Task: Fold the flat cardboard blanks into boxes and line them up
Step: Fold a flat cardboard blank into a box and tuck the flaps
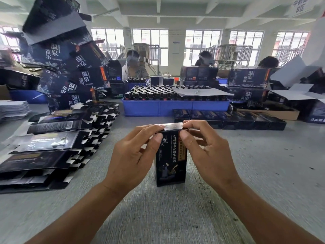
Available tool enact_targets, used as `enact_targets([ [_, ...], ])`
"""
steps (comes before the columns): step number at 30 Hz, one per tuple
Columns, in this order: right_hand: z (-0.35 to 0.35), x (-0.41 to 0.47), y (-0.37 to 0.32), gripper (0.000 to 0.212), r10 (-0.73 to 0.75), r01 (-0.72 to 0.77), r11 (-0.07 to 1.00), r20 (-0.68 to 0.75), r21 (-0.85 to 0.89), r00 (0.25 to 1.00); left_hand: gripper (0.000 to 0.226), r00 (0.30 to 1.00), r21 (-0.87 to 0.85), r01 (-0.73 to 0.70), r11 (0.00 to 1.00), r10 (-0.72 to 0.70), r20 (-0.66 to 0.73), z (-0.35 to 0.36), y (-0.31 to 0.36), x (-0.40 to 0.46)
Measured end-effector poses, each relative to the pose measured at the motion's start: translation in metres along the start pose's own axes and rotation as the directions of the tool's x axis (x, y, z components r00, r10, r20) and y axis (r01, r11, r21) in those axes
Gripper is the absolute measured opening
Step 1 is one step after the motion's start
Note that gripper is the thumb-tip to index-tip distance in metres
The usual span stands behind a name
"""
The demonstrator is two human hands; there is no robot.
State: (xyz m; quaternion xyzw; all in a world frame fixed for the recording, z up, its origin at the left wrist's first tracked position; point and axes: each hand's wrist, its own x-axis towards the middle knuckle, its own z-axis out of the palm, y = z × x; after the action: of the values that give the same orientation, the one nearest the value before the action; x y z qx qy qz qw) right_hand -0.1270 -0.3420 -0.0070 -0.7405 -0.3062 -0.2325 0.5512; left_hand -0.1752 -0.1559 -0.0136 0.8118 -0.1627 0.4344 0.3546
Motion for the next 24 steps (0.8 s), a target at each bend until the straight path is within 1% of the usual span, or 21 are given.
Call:
enact_targets([
  [1, 0.000, 0.000, 0.001, 0.015, 0.002, -0.002, 1.000, -0.003, 0.007, 1.000, 0.033, 1.000, 0.007, 0.010, 1.000, -0.010, 0.025, 0.001, 0.000, -0.002],
  [3, 0.001, -0.001, 0.002, 0.016, 0.013, -0.012, 1.000, -0.002, 0.026, 1.000, 0.037, 0.991, -0.009, 0.080, 0.997, -0.078, 0.108, 0.003, -0.001, -0.005],
  [4, 0.002, -0.002, 0.003, 0.021, 0.021, -0.021, 1.000, 0.009, 0.014, 1.000, 0.040, 0.983, -0.032, 0.117, 0.993, -0.111, 0.143, 0.004, -0.003, -0.006],
  [5, 0.004, -0.003, 0.004, 0.029, 0.036, -0.035, 0.999, 0.034, -0.022, 0.999, 0.042, 0.977, -0.065, 0.149, 0.987, -0.137, 0.162, 0.004, -0.005, -0.006],
  [7, 0.011, -0.008, 0.009, 0.057, 0.082, -0.063, 0.982, 0.105, -0.176, 0.991, 0.042, 0.969, -0.137, 0.212, 0.968, -0.191, 0.156, 0.006, -0.010, -0.005],
  [8, 0.016, -0.011, 0.011, 0.069, 0.101, -0.062, 0.961, 0.133, -0.270, 0.986, 0.046, 0.962, -0.158, 0.253, 0.955, -0.230, 0.146, 0.007, -0.014, -0.004],
  [9, 0.020, -0.014, 0.012, 0.078, 0.102, -0.042, 0.934, 0.154, -0.354, 0.983, 0.054, 0.949, -0.170, 0.304, 0.937, -0.281, 0.143, 0.007, -0.018, -0.005],
  [10, 0.024, -0.017, 0.012, 0.080, 0.077, 0.001, 0.910, 0.171, -0.415, 0.982, 0.063, 0.929, -0.184, 0.361, 0.914, -0.335, 0.155, 0.007, -0.022, -0.006],
  [12, 0.030, -0.020, 0.011, 0.070, 0.003, 0.115, 0.859, 0.230, -0.498, 0.973, 0.074, 0.878, -0.216, 0.472, 0.855, -0.434, 0.201, 0.005, -0.031, -0.008],
  [14, 0.033, -0.020, 0.011, 0.060, 0.020, 0.139, 0.830, 0.279, -0.540, 0.960, 0.076, 0.837, -0.199, 0.544, 0.815, -0.511, 0.196, 0.002, -0.040, -0.007],
  [16, 0.032, -0.019, 0.015, 0.058, 0.097, 0.092, 0.811, 0.288, -0.578, 0.953, 0.073, 0.810, -0.086, 0.583, 0.808, -0.572, 0.128, -0.004, -0.052, -0.006],
  [18, 0.029, -0.015, 0.021, 0.057, 0.163, 0.061, 0.786, 0.301, -0.616, 0.940, 0.062, 0.785, 0.128, 0.601, 0.789, -0.613, 0.095, -0.009, -0.062, -0.006],
  [19, 0.028, -0.013, 0.022, 0.054, 0.182, 0.058, 0.776, 0.311, -0.628, 0.933, 0.058, 0.766, 0.231, 0.600, 0.766, -0.633, 0.110, -0.010, -0.065, -0.007],
  [21, 0.026, -0.010, 0.025, 0.043, 0.180, 0.055, 0.780, 0.308, -0.623, 0.934, 0.054, 0.734, 0.376, 0.569, 0.731, -0.658, 0.168, -0.008, -0.067, -0.009],
  [23, 0.028, -0.008, 0.028, 0.030, 0.145, 0.052, 0.790, 0.269, -0.611, 0.952, 0.053, 0.727, 0.494, 0.492, 0.717, -0.650, 0.220, -0.004, -0.066, -0.008],
  [24, 0.031, -0.007, 0.030, 0.027, 0.139, 0.051, 0.789, 0.259, -0.613, 0.956, 0.052, 0.729, 0.538, 0.454, 0.710, -0.643, 0.234, -0.003, -0.066, -0.007],
])
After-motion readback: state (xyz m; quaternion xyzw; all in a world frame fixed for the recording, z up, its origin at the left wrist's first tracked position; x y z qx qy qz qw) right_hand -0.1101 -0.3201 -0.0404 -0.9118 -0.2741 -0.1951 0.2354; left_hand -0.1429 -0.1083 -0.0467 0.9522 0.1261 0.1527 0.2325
